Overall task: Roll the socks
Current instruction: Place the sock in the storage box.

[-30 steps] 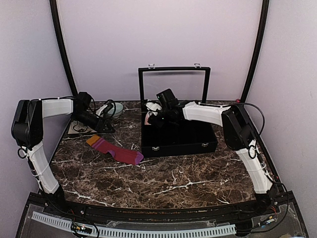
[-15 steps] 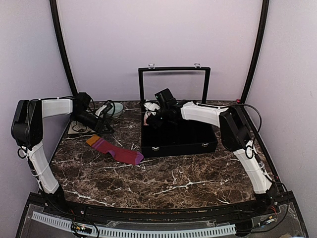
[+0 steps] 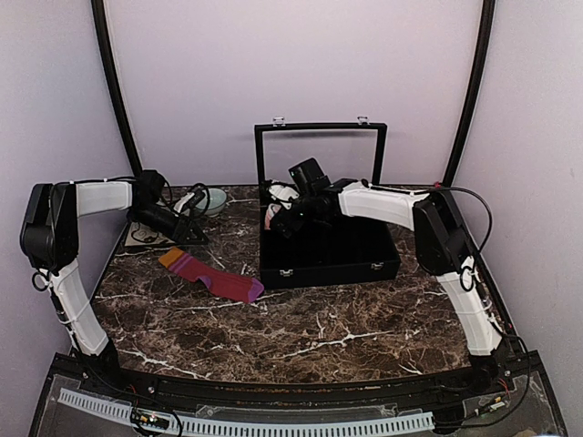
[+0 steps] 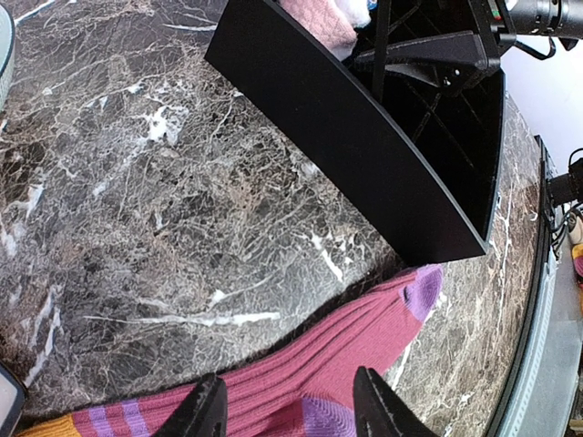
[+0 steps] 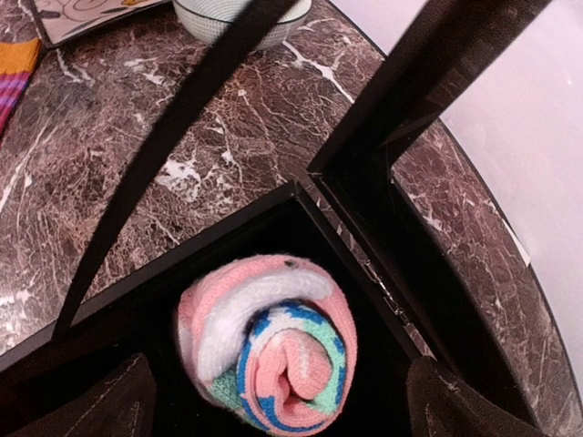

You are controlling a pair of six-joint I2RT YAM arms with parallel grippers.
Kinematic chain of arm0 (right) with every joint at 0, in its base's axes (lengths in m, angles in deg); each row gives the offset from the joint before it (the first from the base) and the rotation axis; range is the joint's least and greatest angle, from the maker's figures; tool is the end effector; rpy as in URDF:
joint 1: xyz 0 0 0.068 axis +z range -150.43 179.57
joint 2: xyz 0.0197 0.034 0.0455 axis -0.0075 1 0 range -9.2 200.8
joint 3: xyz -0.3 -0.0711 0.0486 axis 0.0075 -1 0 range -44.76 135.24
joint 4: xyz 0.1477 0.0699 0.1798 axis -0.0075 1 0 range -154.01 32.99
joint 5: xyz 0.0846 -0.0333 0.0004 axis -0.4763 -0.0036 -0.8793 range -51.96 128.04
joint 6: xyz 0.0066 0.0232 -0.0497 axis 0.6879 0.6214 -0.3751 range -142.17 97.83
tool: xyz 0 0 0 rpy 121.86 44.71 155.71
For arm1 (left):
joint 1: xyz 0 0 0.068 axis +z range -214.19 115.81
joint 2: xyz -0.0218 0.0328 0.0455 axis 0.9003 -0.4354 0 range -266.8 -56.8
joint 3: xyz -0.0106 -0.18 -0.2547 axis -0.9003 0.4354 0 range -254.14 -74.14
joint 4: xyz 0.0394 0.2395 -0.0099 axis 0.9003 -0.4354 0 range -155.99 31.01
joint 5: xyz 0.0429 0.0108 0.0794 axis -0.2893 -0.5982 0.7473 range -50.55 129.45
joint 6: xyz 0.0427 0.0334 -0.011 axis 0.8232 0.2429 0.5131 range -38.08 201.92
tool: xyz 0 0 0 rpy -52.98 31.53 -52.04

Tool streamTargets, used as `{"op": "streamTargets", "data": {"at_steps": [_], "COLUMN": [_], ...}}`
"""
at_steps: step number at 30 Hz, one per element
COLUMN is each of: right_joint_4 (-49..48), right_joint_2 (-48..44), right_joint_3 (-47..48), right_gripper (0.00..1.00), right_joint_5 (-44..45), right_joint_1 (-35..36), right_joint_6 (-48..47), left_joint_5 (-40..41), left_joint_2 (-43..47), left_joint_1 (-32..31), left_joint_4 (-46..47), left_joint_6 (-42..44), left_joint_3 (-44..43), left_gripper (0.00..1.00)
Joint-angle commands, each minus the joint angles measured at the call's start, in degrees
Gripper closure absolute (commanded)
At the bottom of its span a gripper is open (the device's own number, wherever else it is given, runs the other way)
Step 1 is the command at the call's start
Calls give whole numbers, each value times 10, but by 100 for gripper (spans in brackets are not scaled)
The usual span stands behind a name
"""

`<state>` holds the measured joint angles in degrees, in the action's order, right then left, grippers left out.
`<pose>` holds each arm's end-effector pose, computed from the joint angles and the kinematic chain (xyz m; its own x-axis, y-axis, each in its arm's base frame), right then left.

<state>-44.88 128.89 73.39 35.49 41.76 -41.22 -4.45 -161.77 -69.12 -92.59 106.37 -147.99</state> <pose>0.4178 0.3807 0.2263 -0.2140 -0.6341 -0.7431 -0.8108 0.5396 -0.2269 0.3618 -0.0574 0.2510 -0.6725 0.3573 -0.6481 0.6977 0.5982 -0.3942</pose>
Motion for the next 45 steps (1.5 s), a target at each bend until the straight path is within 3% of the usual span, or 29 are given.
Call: {"op": "streamTargets", "data": {"at_steps": [1,8,10,14,18,29,37,45], "right_joint_4": [-1,-80,-95,-93,-83,-85,-98,-92], "right_joint_2": [-47,-136,-140,-106,-69,14,21,-34], "right_joint_3": [-22,-123,-128,-84,-42,13,16,30], "right_gripper": [1,0,4,18,24,33,31,18], "right_joint_5": [13,-45,-50,-37,-46,-2,23,16], "right_joint_1": [-8,-43,-46,-46,-43,-29,-20,-23], "right_joint_6": [3,55,69,102,119,136,140,150], "left_joint_5": [-13,-13,-1,5,-7,47,83,90], "left_joint_2": [31,28,29,30,21,3,6,-2], "left_joint_1": [8,13,14,15,15,16,14,15], "left_joint_4": [-22,-67,-66,-64,-87,-98,-83,-44], "left_joint_6": [12,72,80,87,122,163,177,164], "left_joint_3": [-2,5,15,29,31,51,72,84], "left_gripper": [50,48,48,48,46,46,46,47]}}
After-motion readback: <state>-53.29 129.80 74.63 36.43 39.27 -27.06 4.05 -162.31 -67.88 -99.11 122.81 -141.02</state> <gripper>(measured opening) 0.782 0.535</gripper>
